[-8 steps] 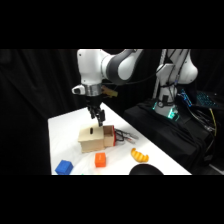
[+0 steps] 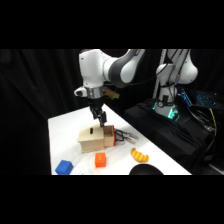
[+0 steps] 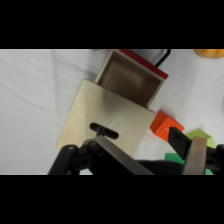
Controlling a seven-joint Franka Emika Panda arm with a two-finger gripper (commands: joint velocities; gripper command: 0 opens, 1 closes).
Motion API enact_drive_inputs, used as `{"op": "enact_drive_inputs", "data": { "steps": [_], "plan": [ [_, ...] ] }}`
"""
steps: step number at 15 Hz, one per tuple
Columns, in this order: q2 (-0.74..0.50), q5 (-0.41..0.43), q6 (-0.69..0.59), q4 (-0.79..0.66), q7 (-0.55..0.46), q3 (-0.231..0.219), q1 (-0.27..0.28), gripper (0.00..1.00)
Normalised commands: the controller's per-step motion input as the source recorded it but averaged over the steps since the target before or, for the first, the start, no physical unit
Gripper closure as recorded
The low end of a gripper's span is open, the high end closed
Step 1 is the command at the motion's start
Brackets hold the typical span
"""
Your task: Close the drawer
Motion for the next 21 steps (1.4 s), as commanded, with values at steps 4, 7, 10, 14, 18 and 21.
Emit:
{"op": "enact_drive_inputs", "data": {
  "steps": [4, 7, 10, 14, 18, 21],
  "plan": [
    [-0.37, -0.242, 0.17, -0.42, 0.48, -0.020, 0.095, 0.00],
    [-0.46, -0.220, 0.17, -0.49, 0.41, -0.017, 0.059, 0.00],
    [-0.47, -0.176, 0.17, -0.53, 0.36, 0.000, 0.015, 0.00],
    [-0.36, -0.123, 0.27, -0.52, 0.31, 0.029, -0.030, 0.00],
    [-0.18, -0.121, 0.36, -0.40, 0.26, 0.048, -0.050, 0.00],
    [0.00, -0.171, 0.48, -0.24, 0.28, 0.031, -0.061, 0.00]
  ]
}}
